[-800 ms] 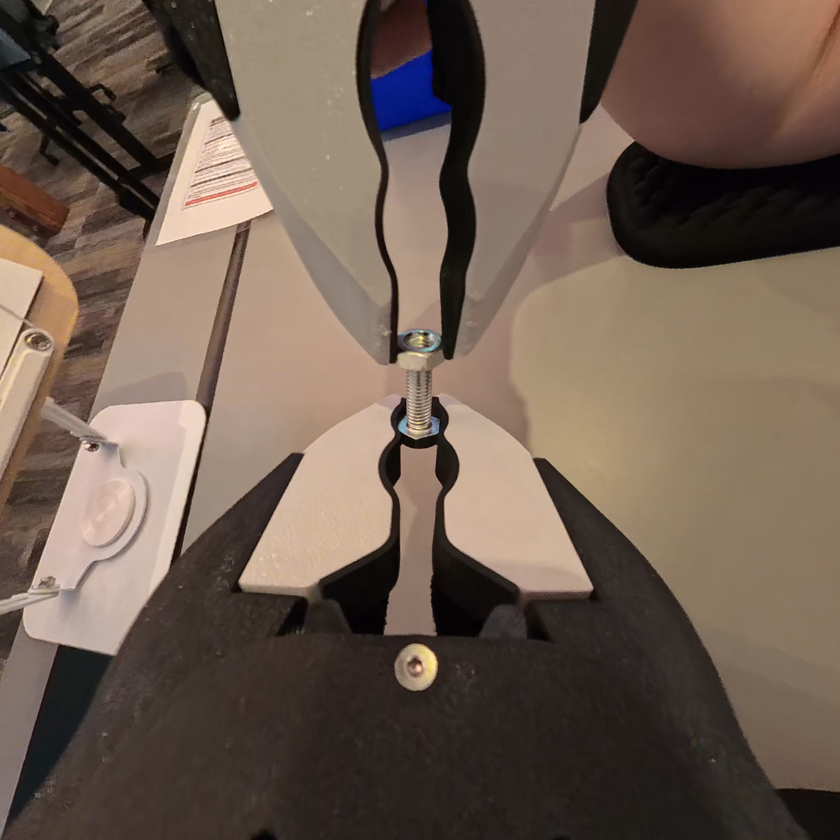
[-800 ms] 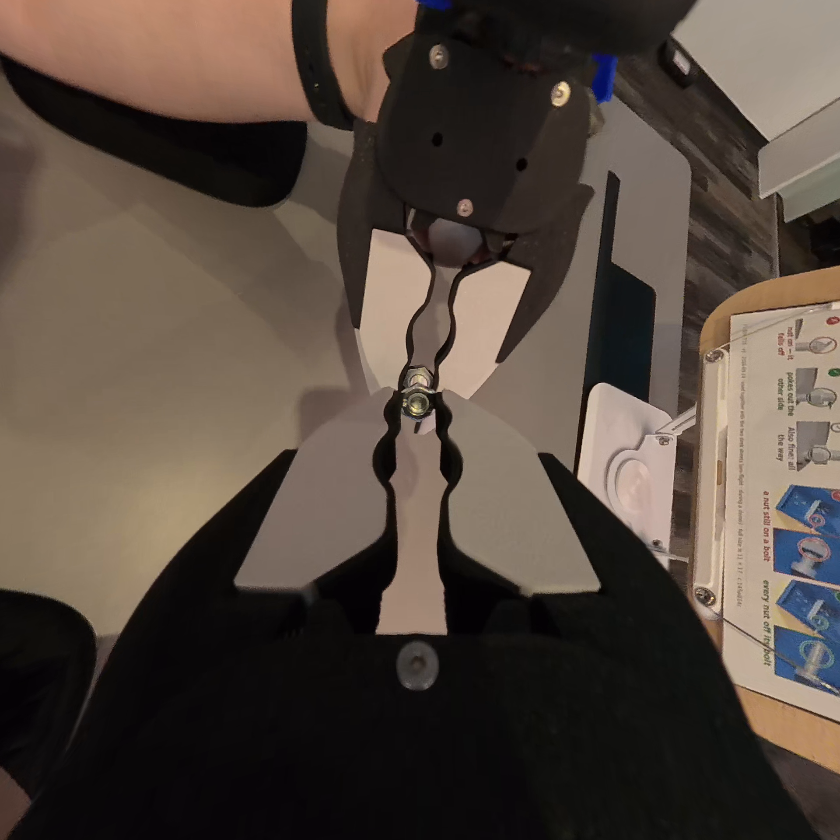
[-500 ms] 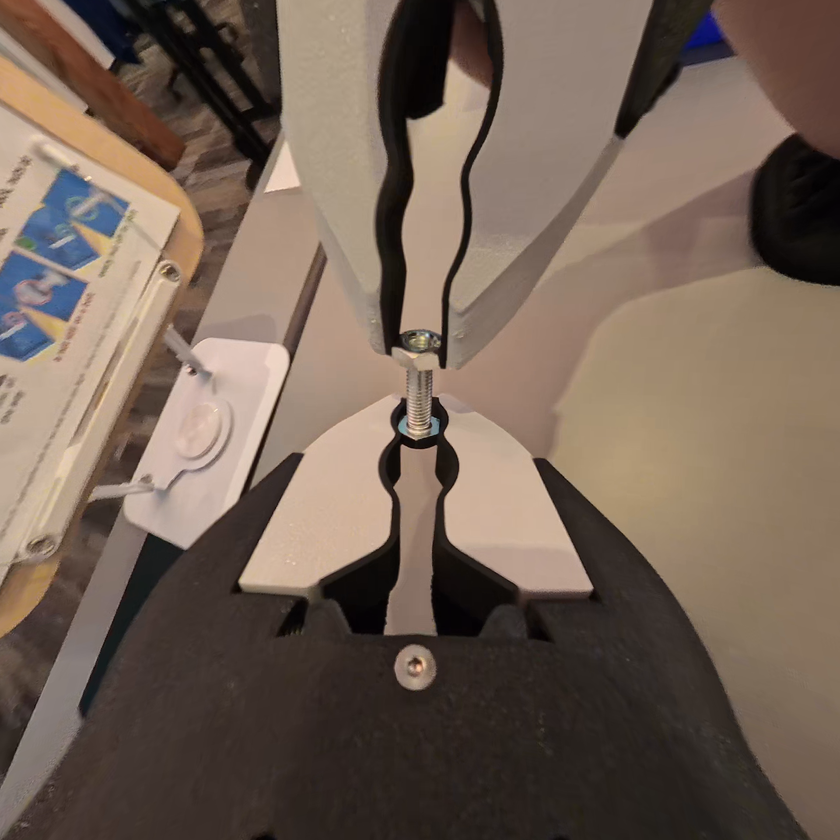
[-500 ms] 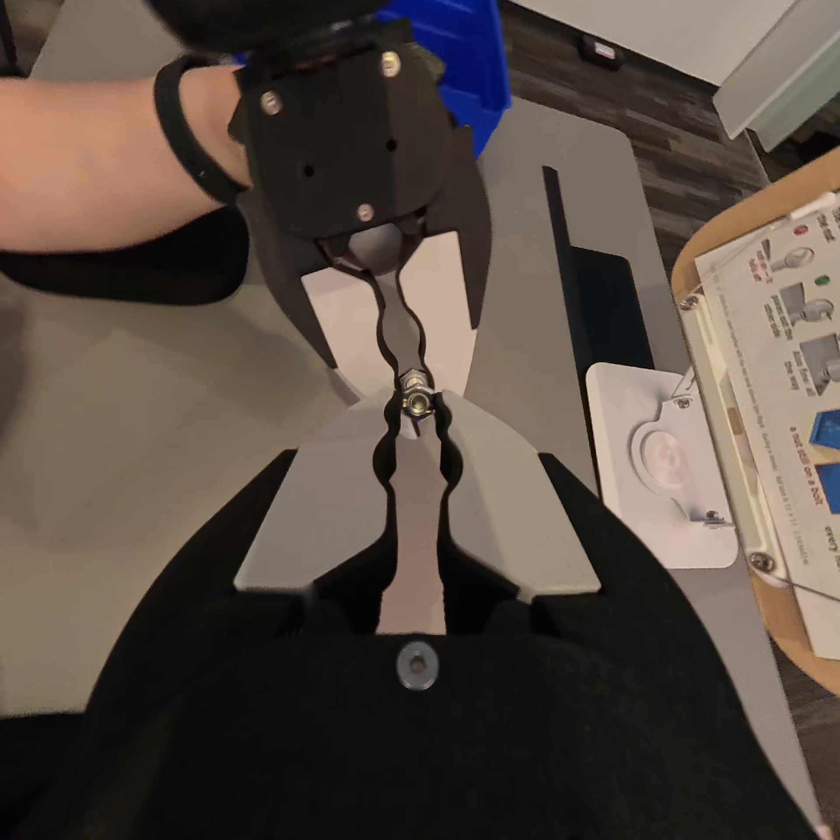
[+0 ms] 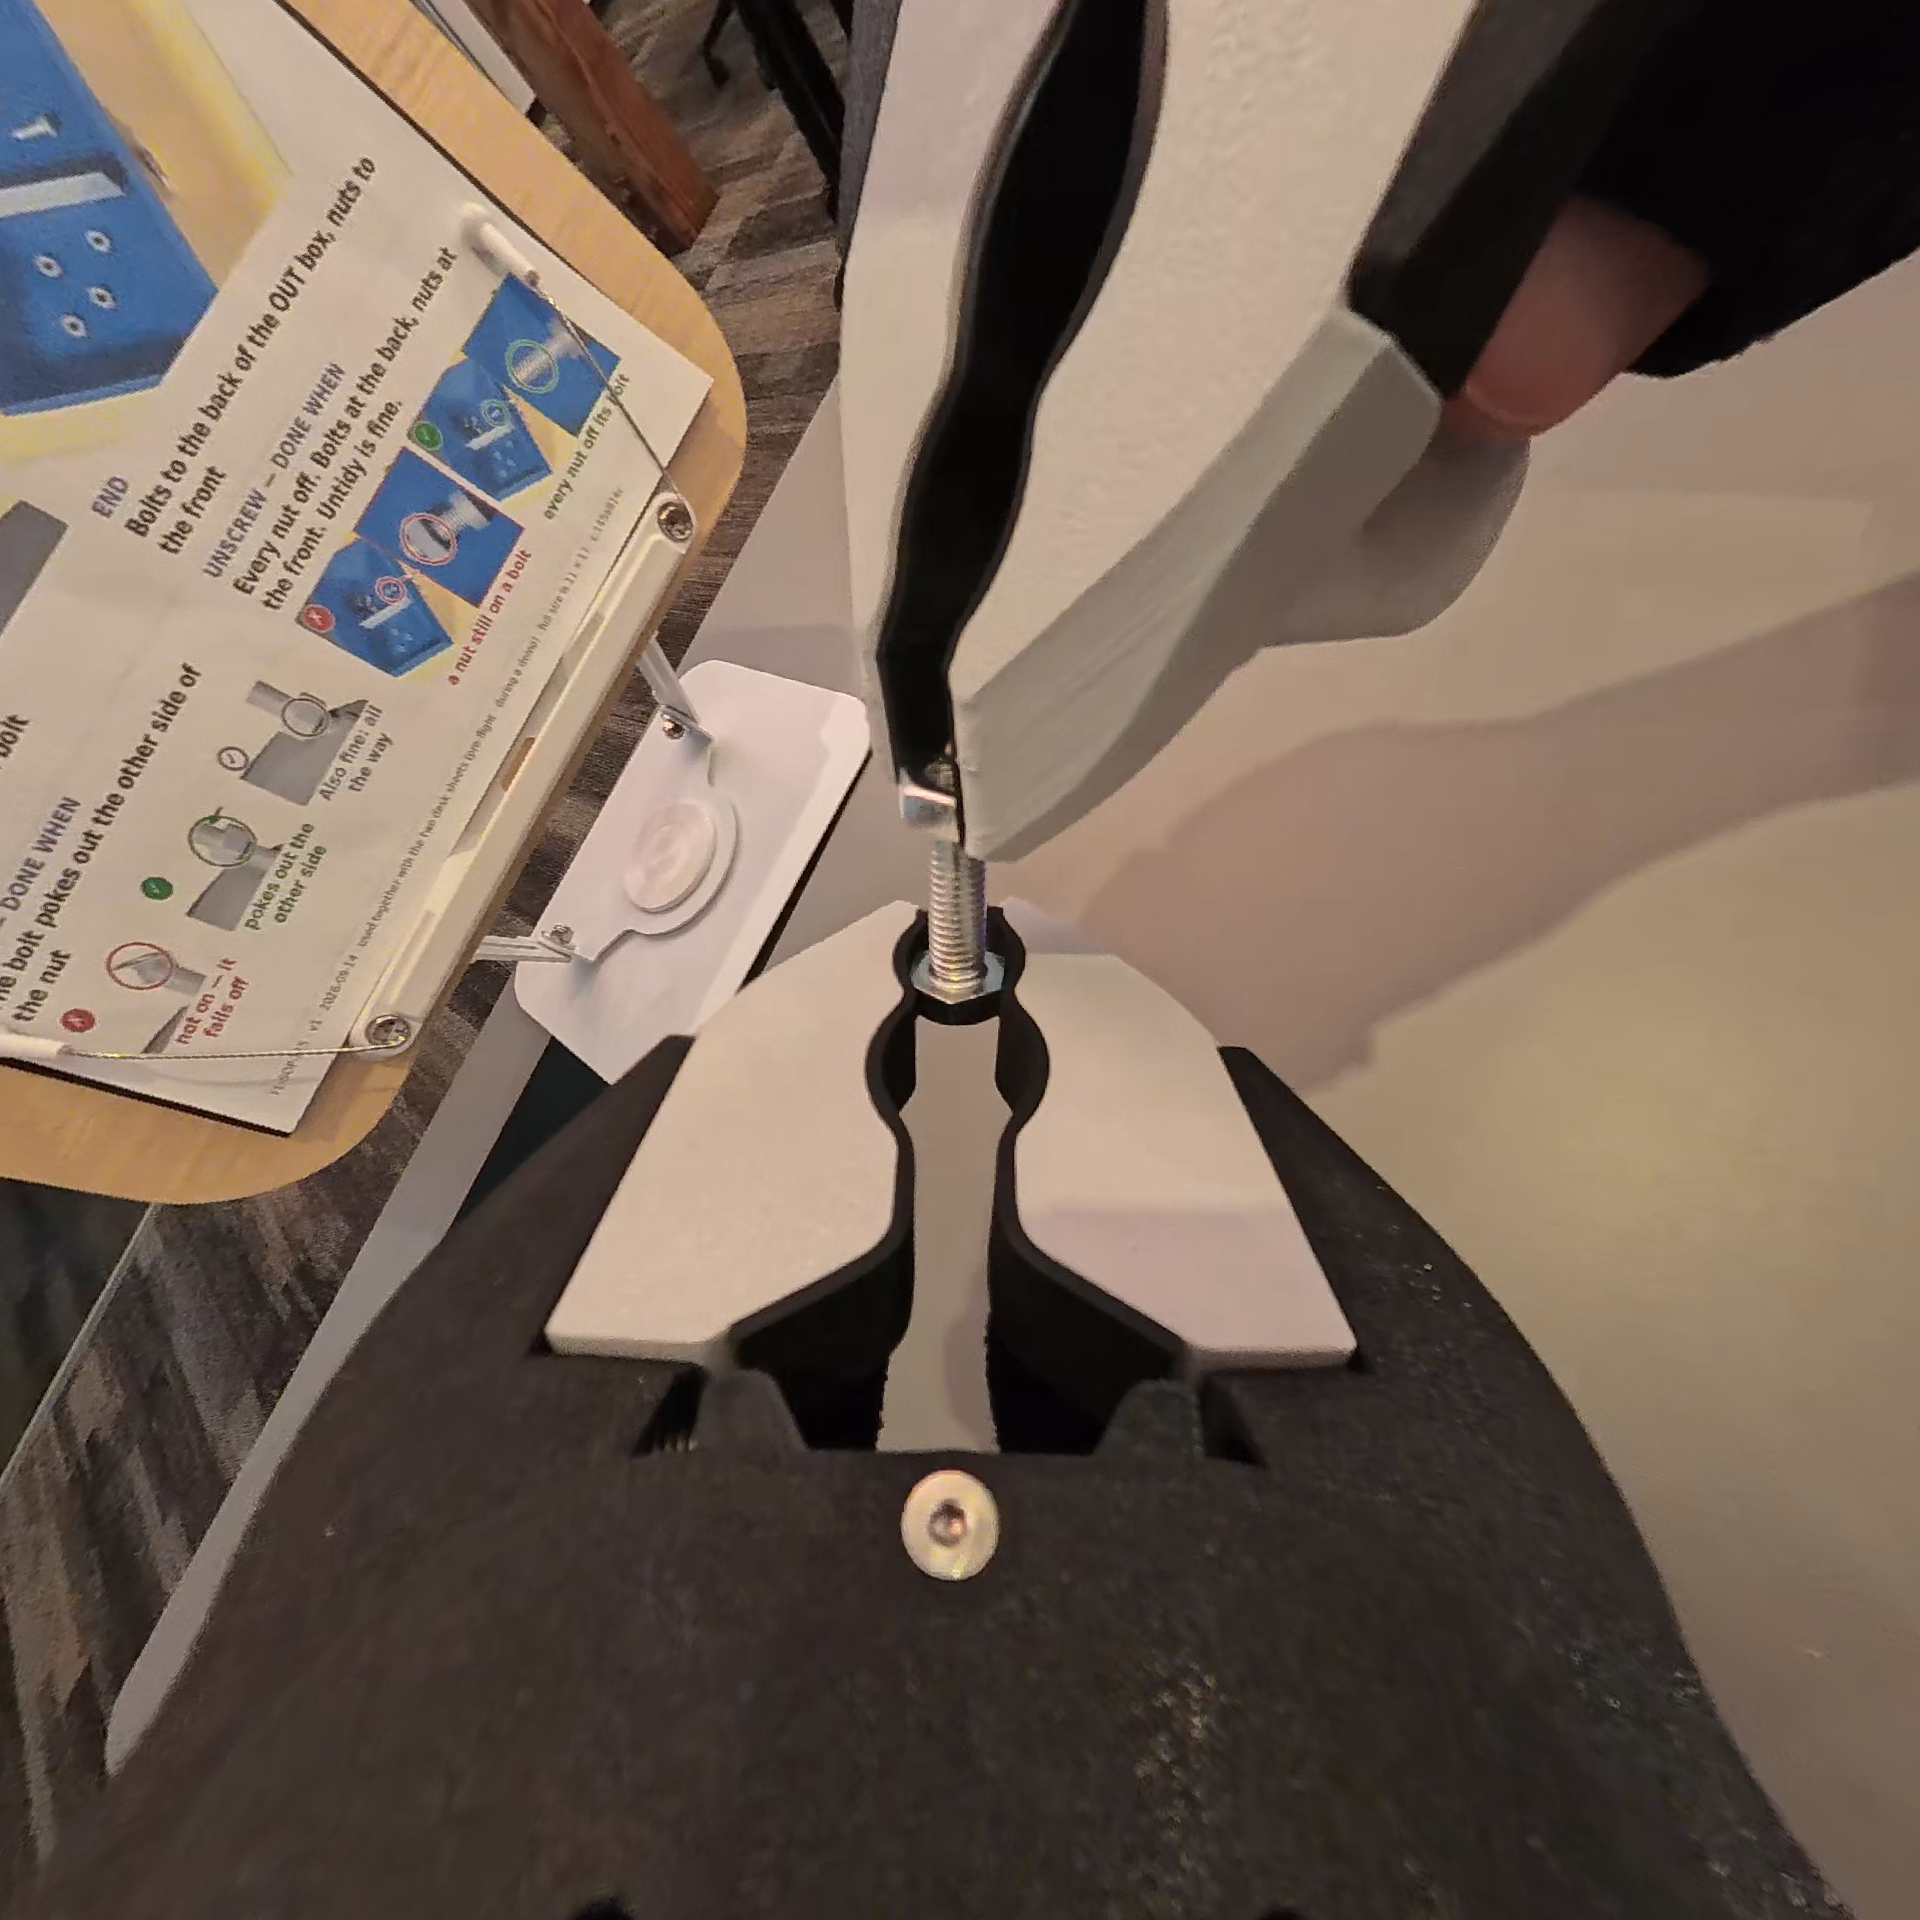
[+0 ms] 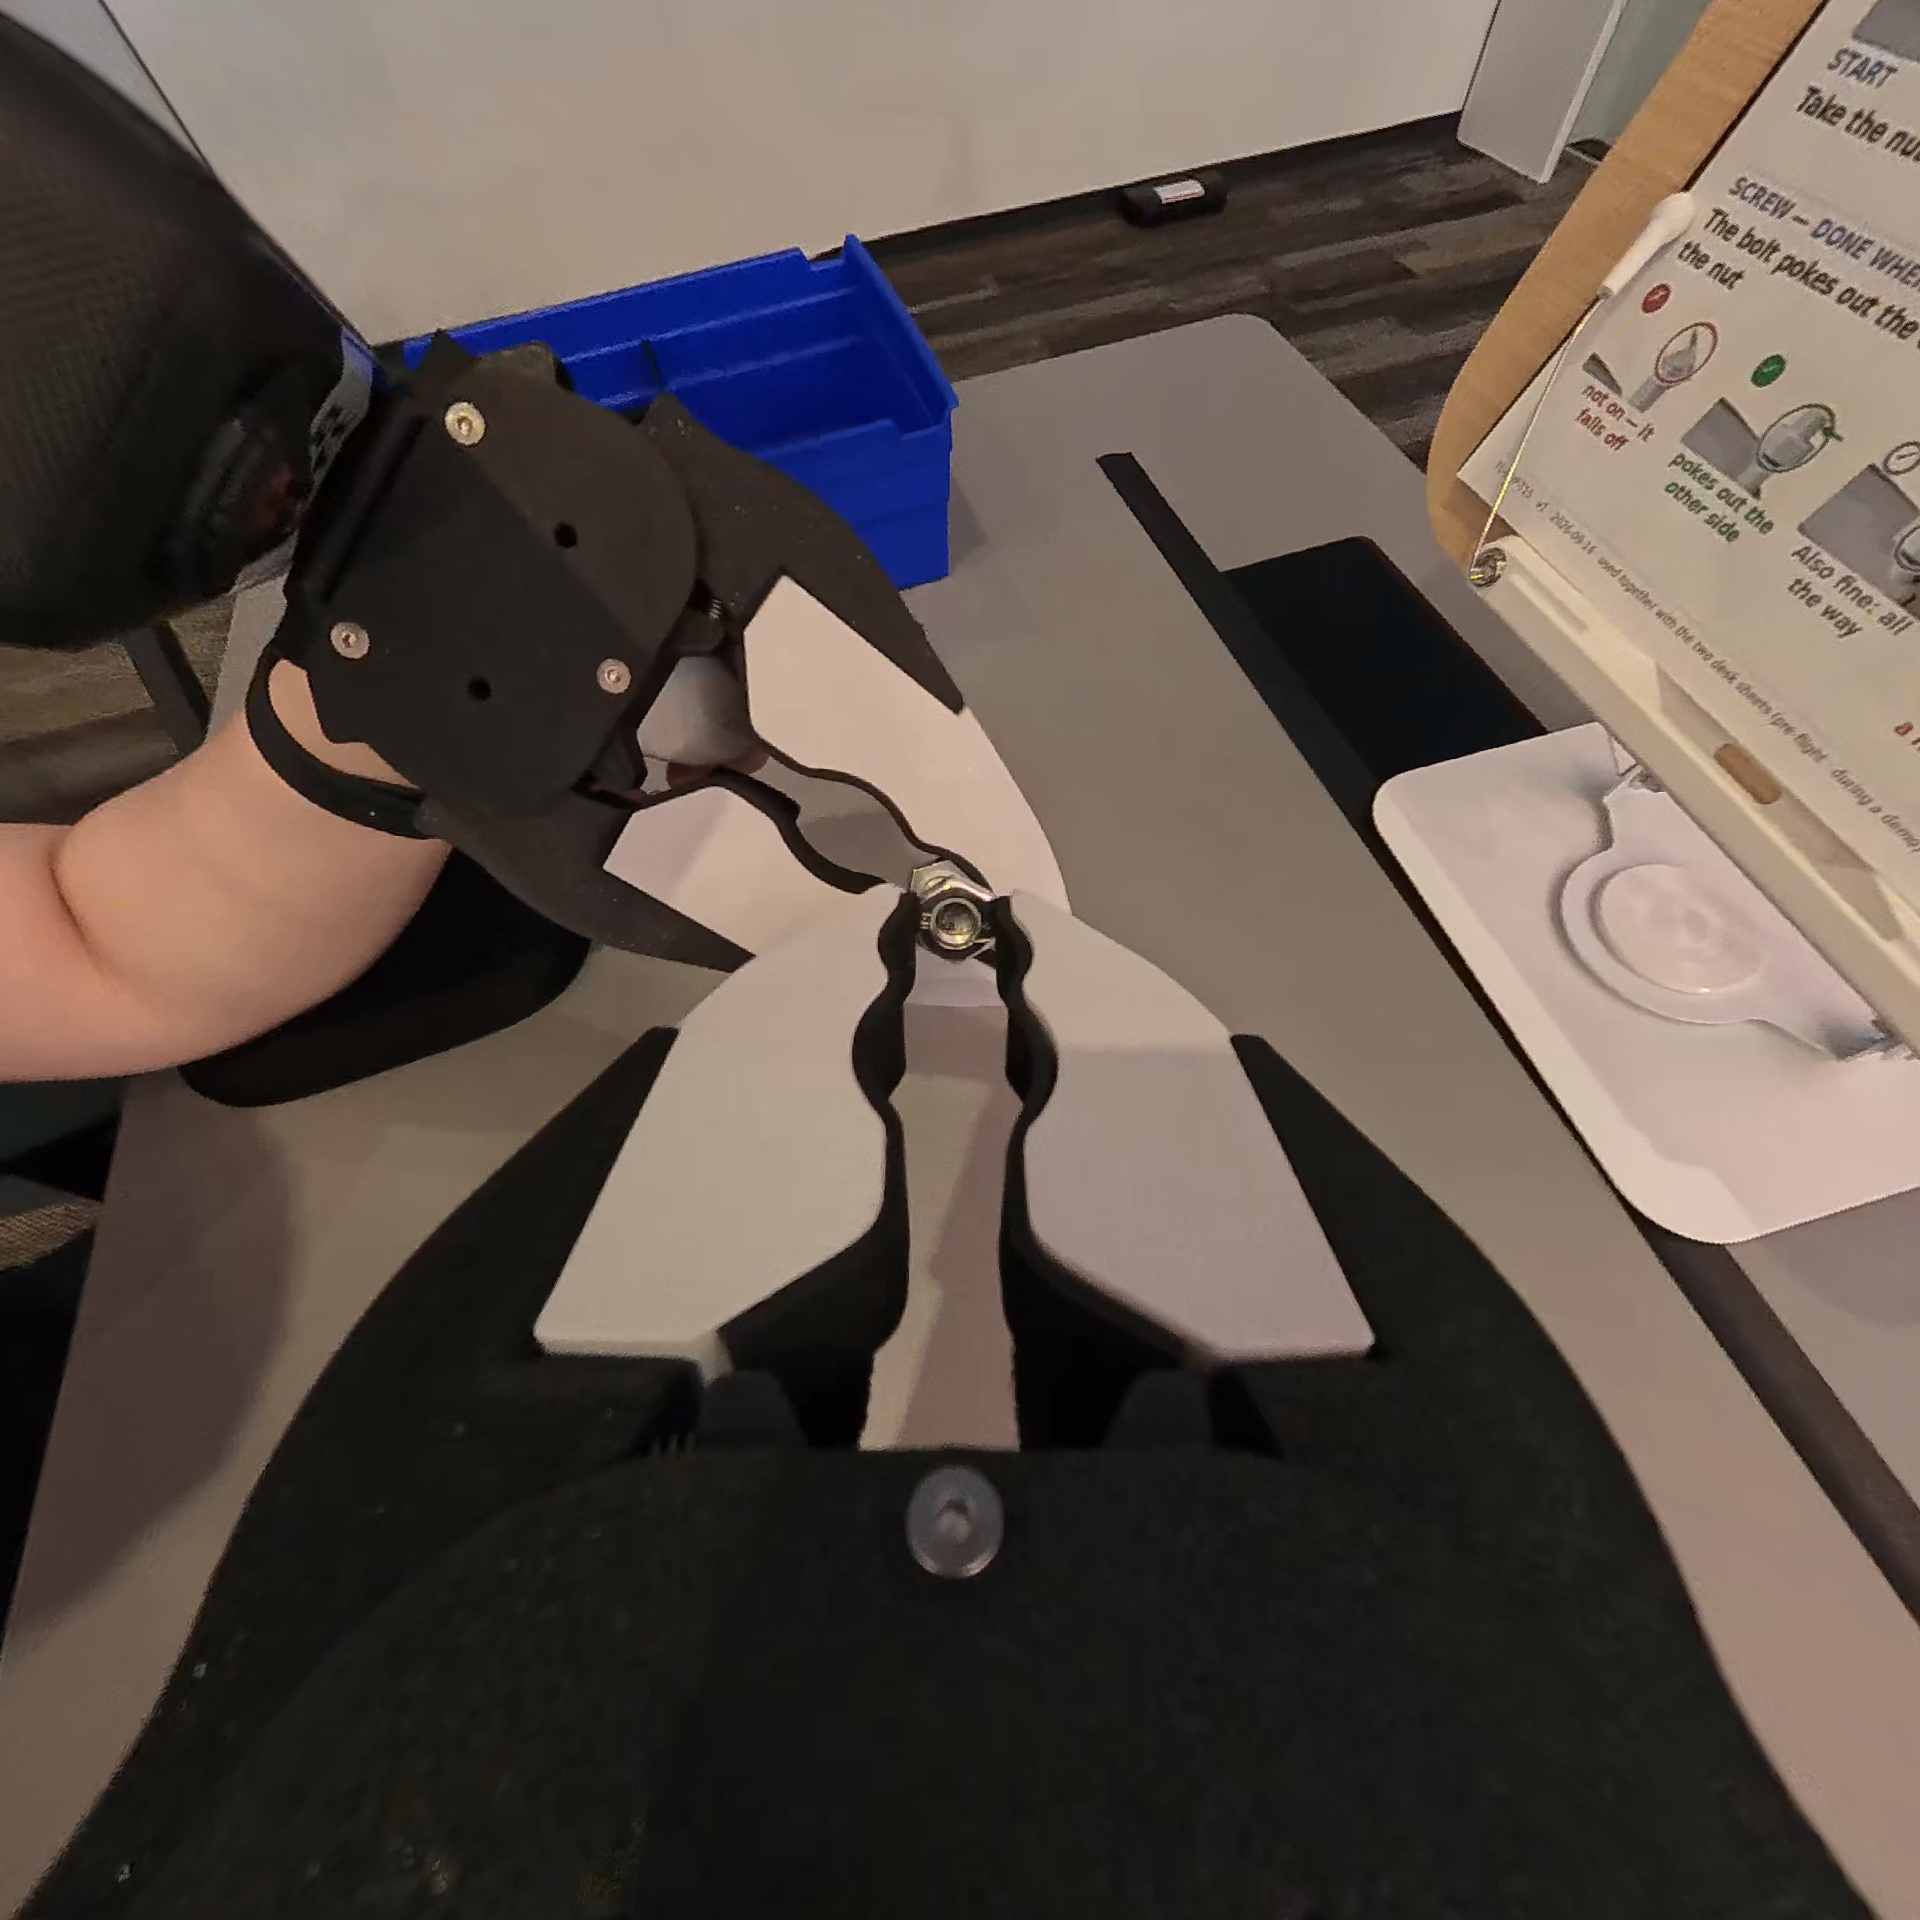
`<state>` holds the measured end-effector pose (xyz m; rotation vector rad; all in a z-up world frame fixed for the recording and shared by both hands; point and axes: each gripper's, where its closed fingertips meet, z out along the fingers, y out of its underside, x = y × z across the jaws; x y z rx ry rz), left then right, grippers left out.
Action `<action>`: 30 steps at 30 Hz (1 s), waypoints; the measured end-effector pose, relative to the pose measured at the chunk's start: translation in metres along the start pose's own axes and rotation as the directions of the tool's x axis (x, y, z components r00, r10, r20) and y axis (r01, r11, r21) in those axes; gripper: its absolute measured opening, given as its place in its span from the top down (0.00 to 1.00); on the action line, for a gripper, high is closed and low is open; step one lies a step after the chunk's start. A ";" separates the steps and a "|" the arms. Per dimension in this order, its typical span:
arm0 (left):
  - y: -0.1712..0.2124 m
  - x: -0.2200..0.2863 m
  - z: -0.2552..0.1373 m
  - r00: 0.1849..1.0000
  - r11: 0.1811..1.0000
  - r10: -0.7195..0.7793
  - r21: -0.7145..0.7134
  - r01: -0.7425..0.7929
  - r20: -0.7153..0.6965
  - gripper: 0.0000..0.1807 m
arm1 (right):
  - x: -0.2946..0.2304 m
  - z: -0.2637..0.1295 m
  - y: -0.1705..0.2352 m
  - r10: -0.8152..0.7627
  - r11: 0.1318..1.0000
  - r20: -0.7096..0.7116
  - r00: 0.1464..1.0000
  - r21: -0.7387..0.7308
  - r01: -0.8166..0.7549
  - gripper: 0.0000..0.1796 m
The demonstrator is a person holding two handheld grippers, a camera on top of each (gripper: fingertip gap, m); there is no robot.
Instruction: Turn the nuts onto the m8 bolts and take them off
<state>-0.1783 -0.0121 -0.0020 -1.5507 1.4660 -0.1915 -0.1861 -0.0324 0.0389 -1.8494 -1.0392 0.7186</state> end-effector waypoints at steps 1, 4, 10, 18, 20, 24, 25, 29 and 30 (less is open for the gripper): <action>0.000 0.000 0.000 1.000 1.000 0.001 -0.002 -0.001 0.001 0.94 | 0.000 0.000 0.000 -0.003 1.000 -0.001 1.000 -0.001 0.003 0.92; 0.000 0.000 0.001 1.000 1.000 -0.002 -0.001 0.002 0.001 0.94 | 0.001 0.000 0.000 -0.024 1.000 -0.013 1.000 -0.007 0.024 0.92; -0.002 0.000 -0.001 1.000 1.000 -0.007 0.014 0.007 -0.006 0.94 | 0.000 0.000 0.001 -0.095 0.995 -0.034 0.995 -0.024 0.094 0.92; -0.006 -0.001 -0.004 1.000 0.999 -0.019 0.045 0.019 -0.014 0.94 | -0.001 0.002 0.004 -0.159 0.986 -0.050 0.986 -0.054 0.156 0.90; -0.007 -0.001 -0.007 0.999 0.998 -0.027 0.059 0.028 -0.023 0.94 | -0.003 0.002 0.002 -0.171 0.985 -0.045 0.984 -0.043 0.169 0.90; -0.008 -0.002 -0.010 0.999 0.997 -0.033 0.070 0.035 -0.034 0.94 | -0.002 0.001 0.002 -0.189 0.981 -0.054 0.980 -0.051 0.186 0.96; -0.005 -0.004 -0.010 0.999 0.998 -0.030 0.062 0.032 -0.027 0.94 | 0.001 -0.001 0.002 -0.191 0.981 -0.066 0.979 -0.049 0.188 0.95; 0.001 -0.012 -0.013 0.999 0.997 -0.048 0.055 0.049 -0.011 0.94 | 0.021 -0.015 0.005 -0.142 0.990 -0.088 0.986 -0.032 0.140 0.96; 0.003 -0.015 -0.015 0.999 0.997 -0.053 0.051 0.053 -0.003 0.94 | 0.022 -0.016 0.007 -0.128 0.991 -0.070 0.989 -0.032 0.126 0.96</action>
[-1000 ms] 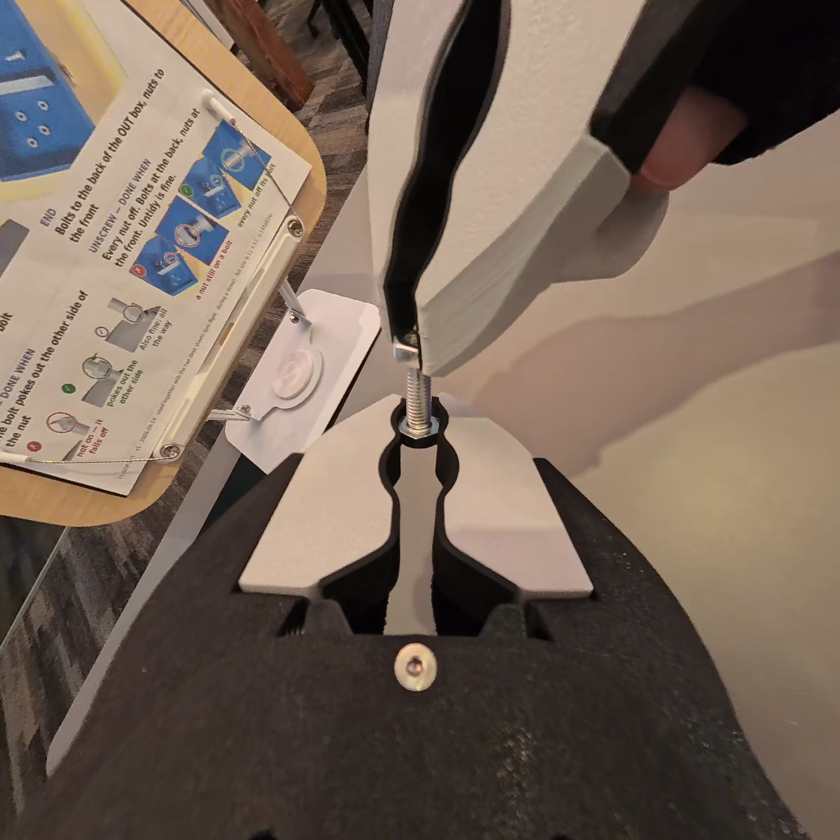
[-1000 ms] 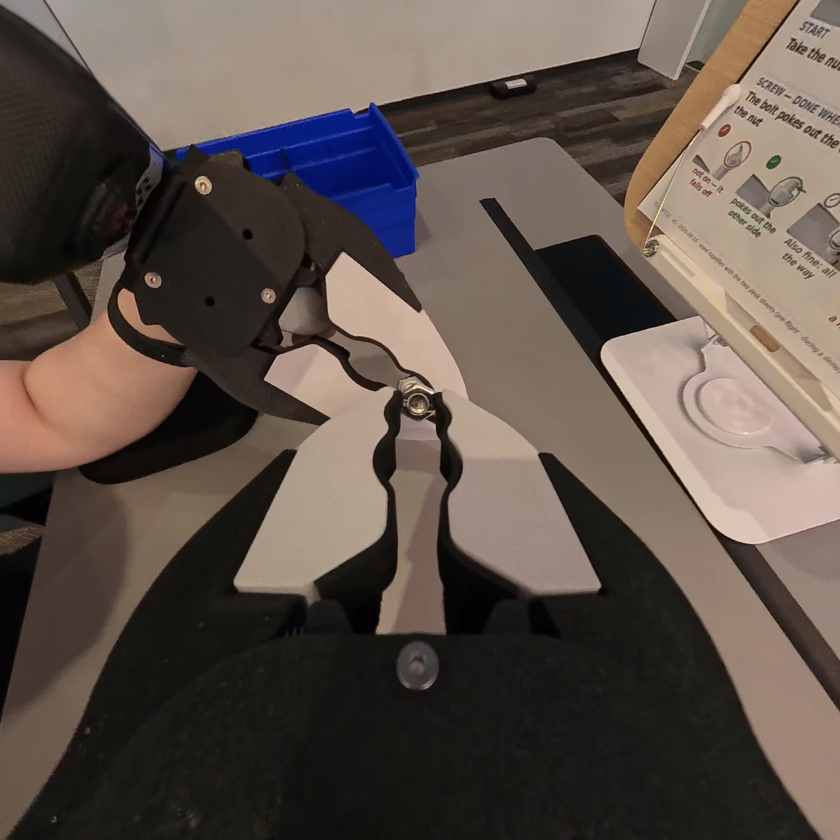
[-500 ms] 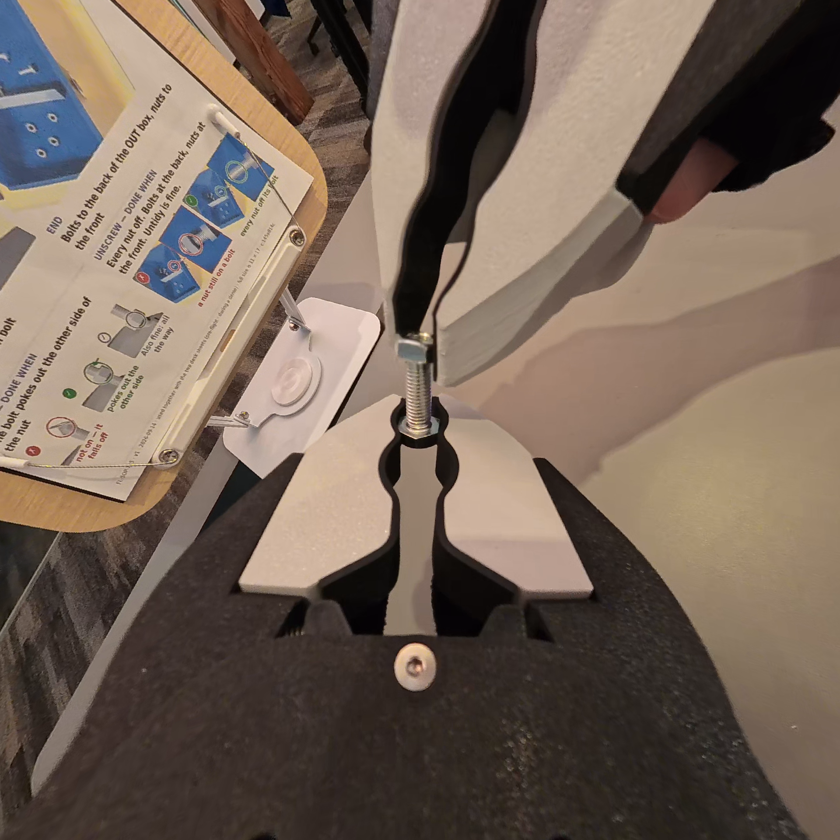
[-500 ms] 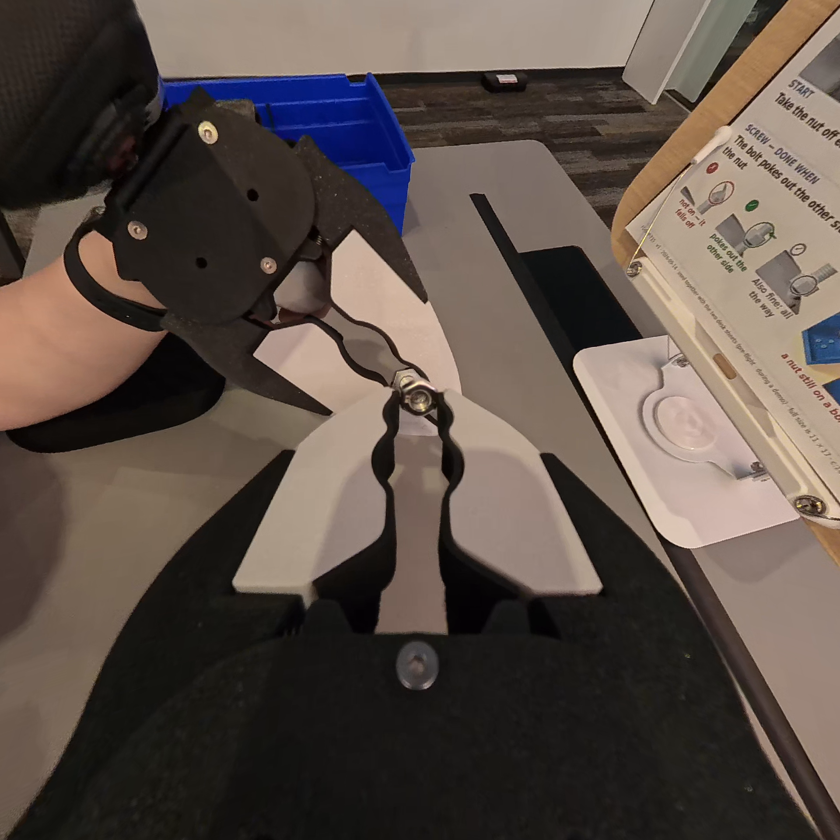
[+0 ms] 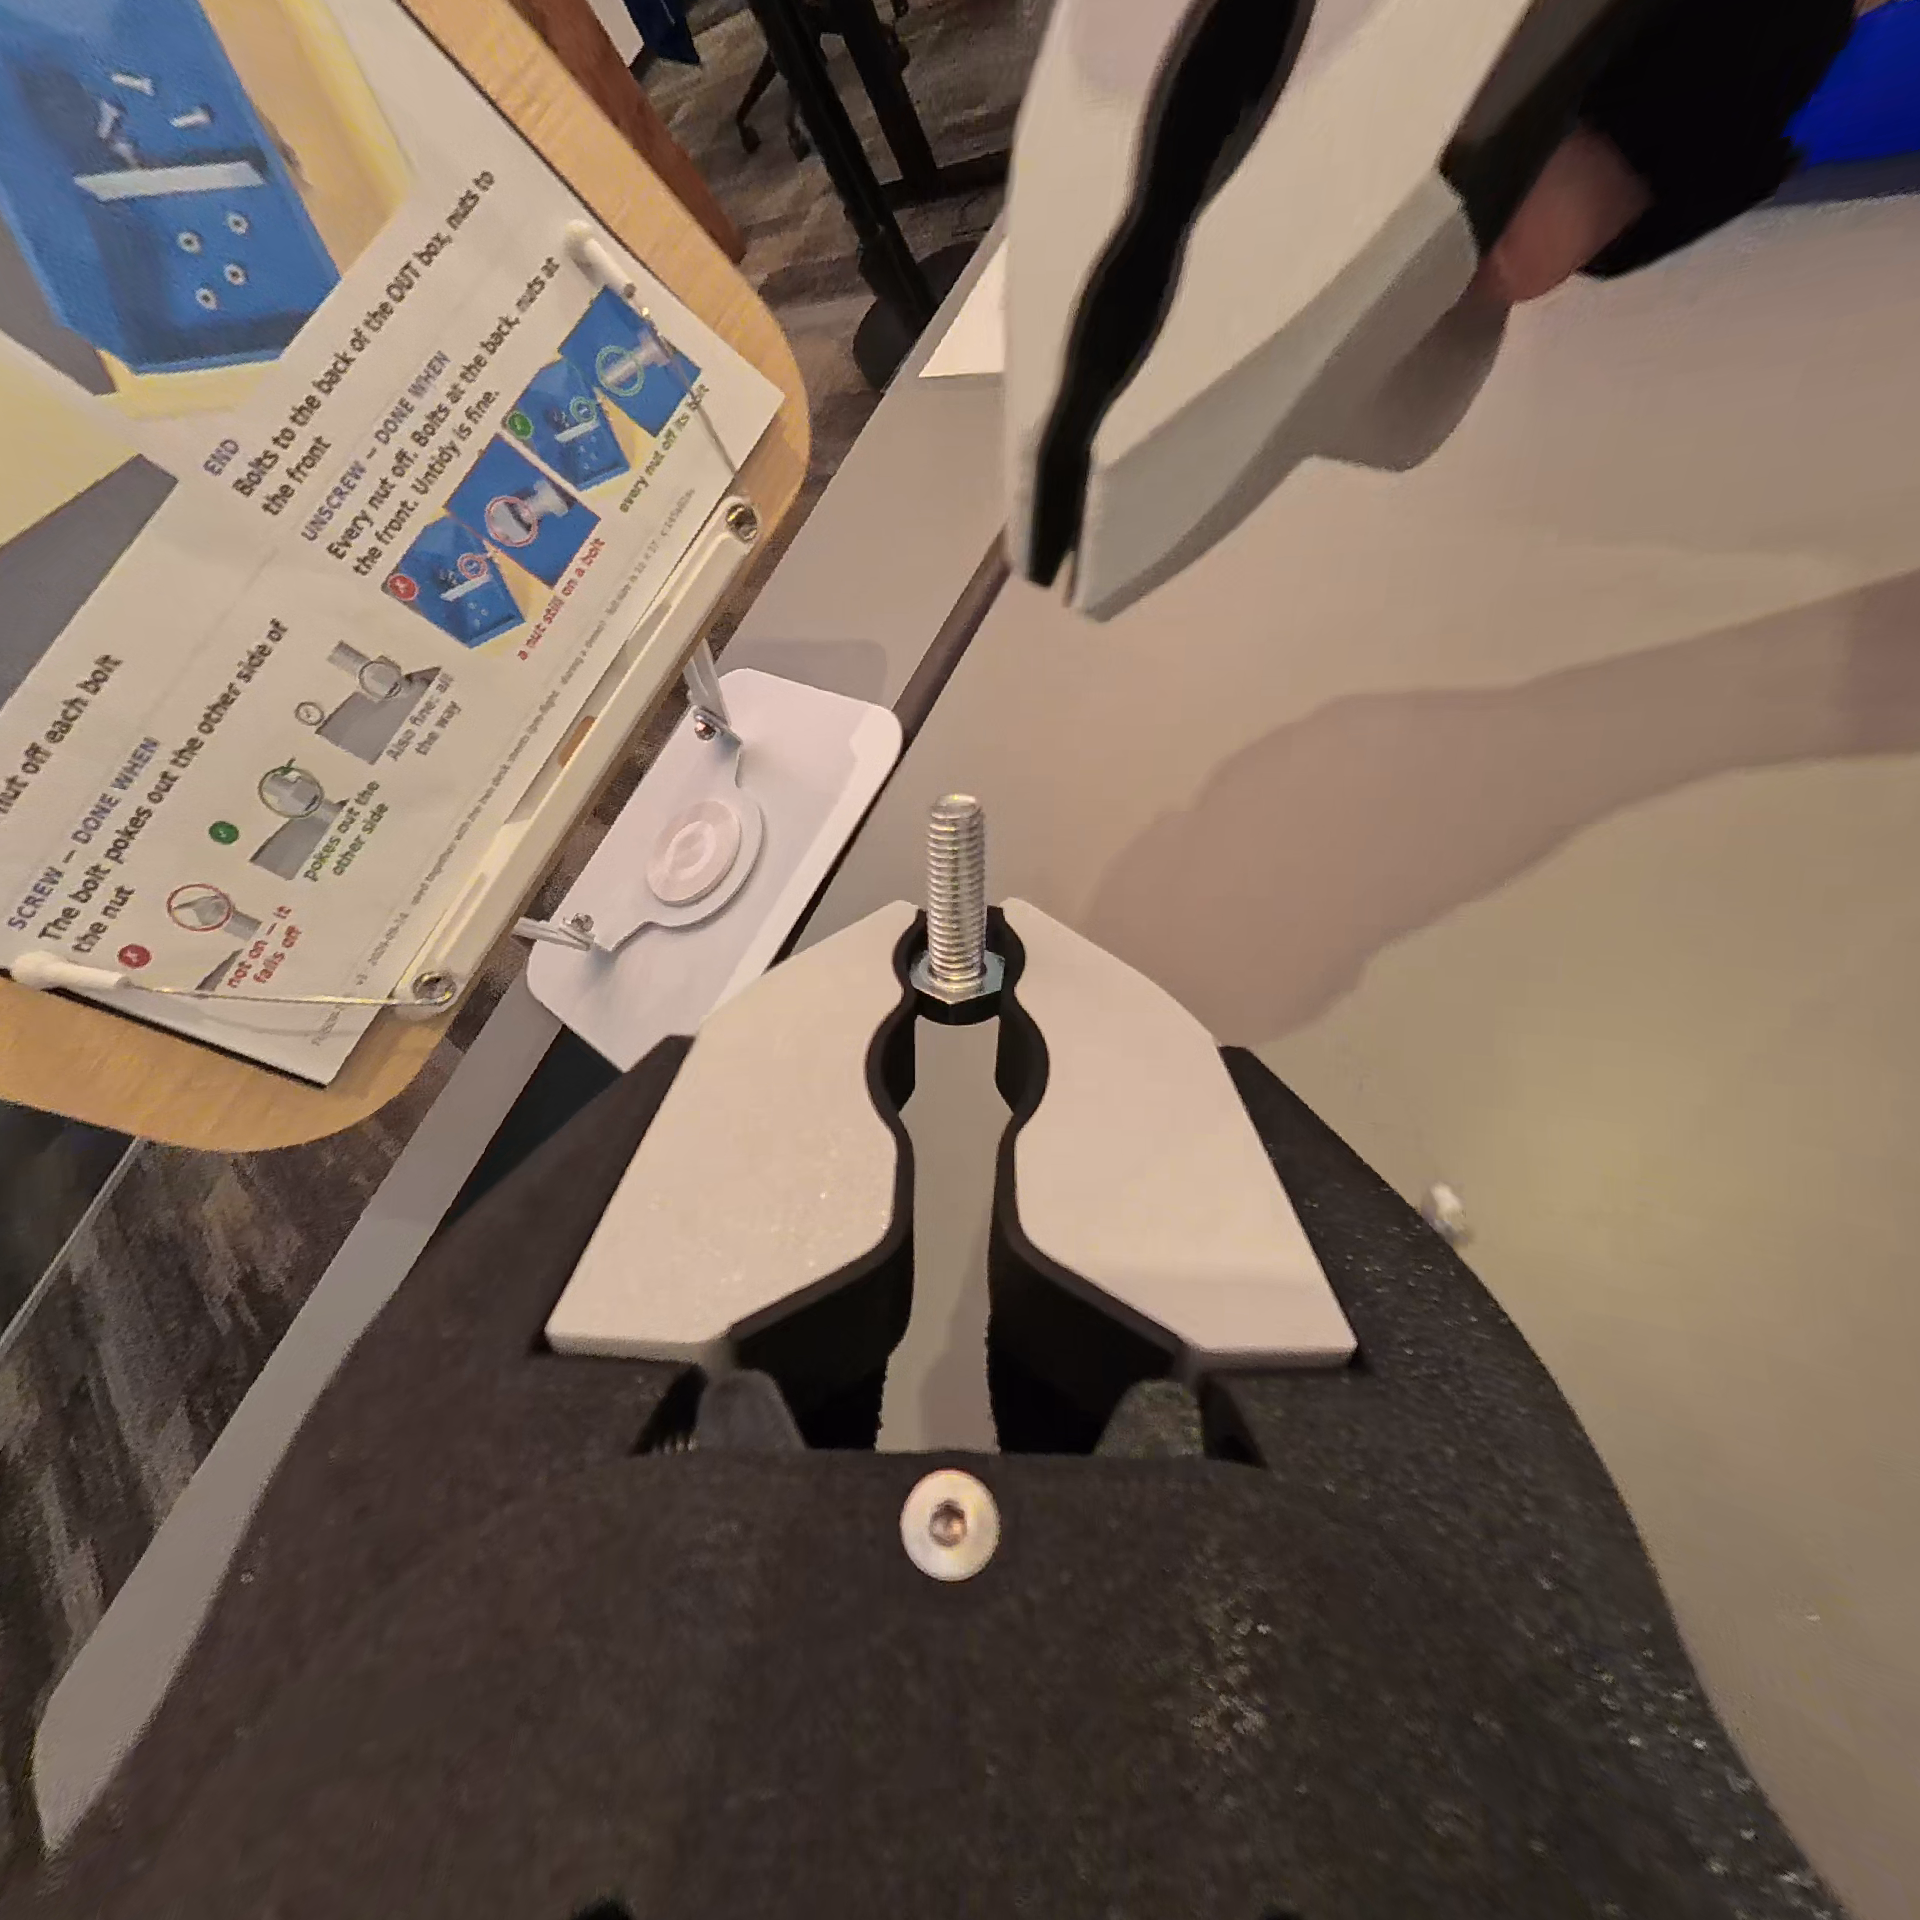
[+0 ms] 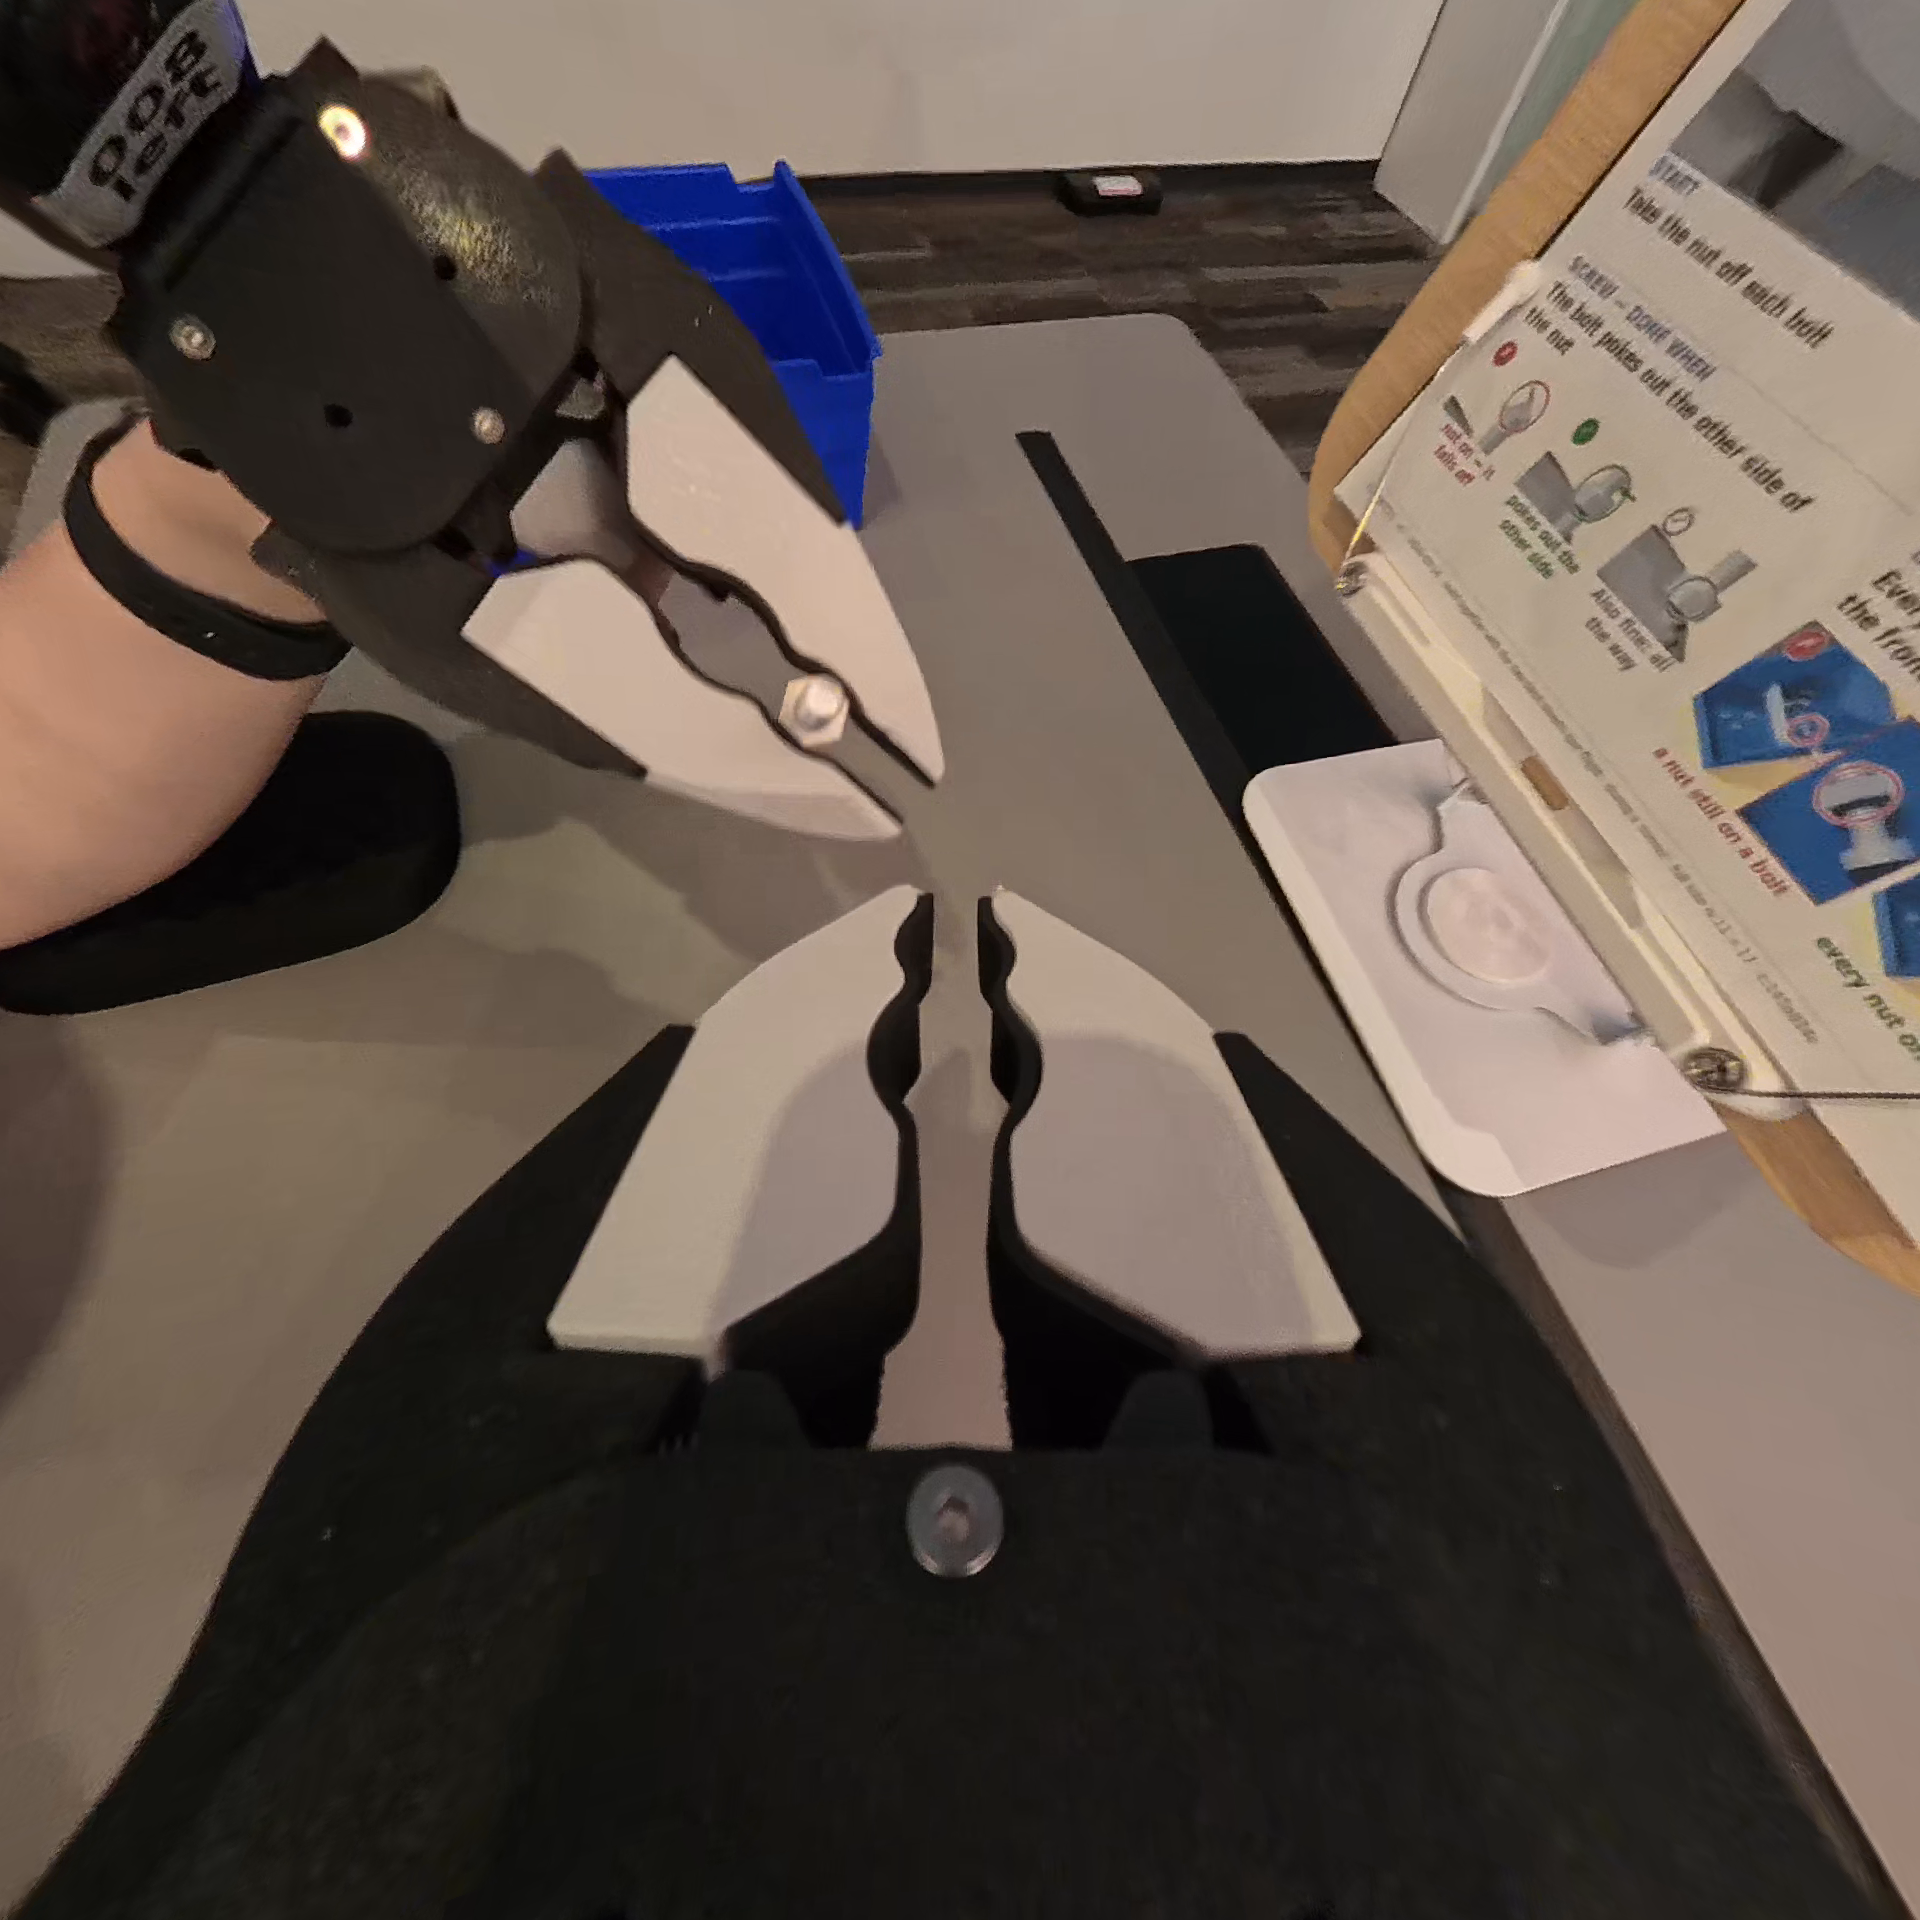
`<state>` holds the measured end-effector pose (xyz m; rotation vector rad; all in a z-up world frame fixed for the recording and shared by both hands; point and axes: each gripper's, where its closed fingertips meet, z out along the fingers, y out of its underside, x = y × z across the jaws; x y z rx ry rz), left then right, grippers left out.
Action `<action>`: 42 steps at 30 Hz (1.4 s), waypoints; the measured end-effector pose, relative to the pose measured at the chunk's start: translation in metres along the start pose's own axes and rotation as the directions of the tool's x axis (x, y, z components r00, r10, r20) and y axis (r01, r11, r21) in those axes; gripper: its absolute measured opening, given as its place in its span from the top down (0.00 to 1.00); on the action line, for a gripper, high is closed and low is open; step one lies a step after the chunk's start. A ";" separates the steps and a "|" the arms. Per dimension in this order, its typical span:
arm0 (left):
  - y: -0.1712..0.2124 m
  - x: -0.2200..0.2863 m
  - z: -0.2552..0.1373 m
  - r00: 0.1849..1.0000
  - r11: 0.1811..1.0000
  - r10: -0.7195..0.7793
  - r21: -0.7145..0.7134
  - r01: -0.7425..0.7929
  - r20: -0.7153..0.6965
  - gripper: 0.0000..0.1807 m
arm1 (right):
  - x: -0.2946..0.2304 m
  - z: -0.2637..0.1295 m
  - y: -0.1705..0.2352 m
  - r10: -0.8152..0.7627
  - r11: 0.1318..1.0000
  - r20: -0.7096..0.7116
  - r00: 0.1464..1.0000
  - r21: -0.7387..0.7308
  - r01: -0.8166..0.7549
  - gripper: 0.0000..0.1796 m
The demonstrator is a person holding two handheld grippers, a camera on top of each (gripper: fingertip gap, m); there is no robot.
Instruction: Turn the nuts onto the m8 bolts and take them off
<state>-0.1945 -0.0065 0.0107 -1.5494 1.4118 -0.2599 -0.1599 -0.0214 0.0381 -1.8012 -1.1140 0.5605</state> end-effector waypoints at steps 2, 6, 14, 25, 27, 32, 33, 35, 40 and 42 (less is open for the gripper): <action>0.005 -0.008 -0.004 1.000 1.000 -0.012 -0.008 0.012 0.023 0.94 | -0.009 0.002 0.007 -0.007 0.999 0.070 0.997 -0.033 0.009 0.97; 0.015 -0.028 -0.013 0.995 0.998 -0.065 -0.006 0.066 0.074 0.94 | -0.029 0.015 0.016 -0.085 0.988 0.122 0.989 -0.115 0.100 0.96; 0.029 -0.057 -0.028 0.973 0.985 -0.172 0.022 0.171 0.155 0.94 | -0.103 0.031 0.013 -0.155 0.963 0.338 0.928 -0.157 0.218 0.97; 0.032 -0.058 -0.028 0.974 0.986 -0.168 0.013 0.168 0.151 0.94 | -0.170 0.054 0.050 -0.240 0.879 0.603 0.761 -0.197 0.434 0.99; 0.033 -0.060 -0.028 0.973 0.986 -0.168 0.010 0.169 0.157 0.94 | -0.182 0.061 0.068 -0.311 0.826 0.675 0.669 -0.156 0.542 0.97; 0.039 -0.071 -0.039 0.964 0.981 -0.191 0.022 0.191 0.185 0.94 | -0.207 0.078 0.107 -0.360 0.707 0.766 0.532 -0.148 0.691 1.00; 0.040 -0.074 -0.042 0.961 0.979 -0.202 0.029 0.200 0.190 0.94 | -0.213 0.080 0.110 -0.359 0.709 0.782 0.509 -0.126 0.694 1.00; 0.043 -0.079 -0.049 0.954 0.975 -0.221 0.044 0.217 0.201 0.94 | -0.219 0.084 0.115 -0.350 0.712 0.799 0.489 -0.112 0.693 0.98; 0.046 -0.090 -0.065 0.940 0.963 -0.267 0.088 0.254 0.212 0.94 | -0.213 0.089 0.131 -0.395 0.653 0.801 0.449 -0.099 0.751 0.92; 0.045 -0.091 -0.068 0.938 0.959 -0.279 0.103 0.263 0.204 0.94 | -0.212 0.092 0.137 -0.432 0.609 0.794 0.427 -0.092 0.788 0.91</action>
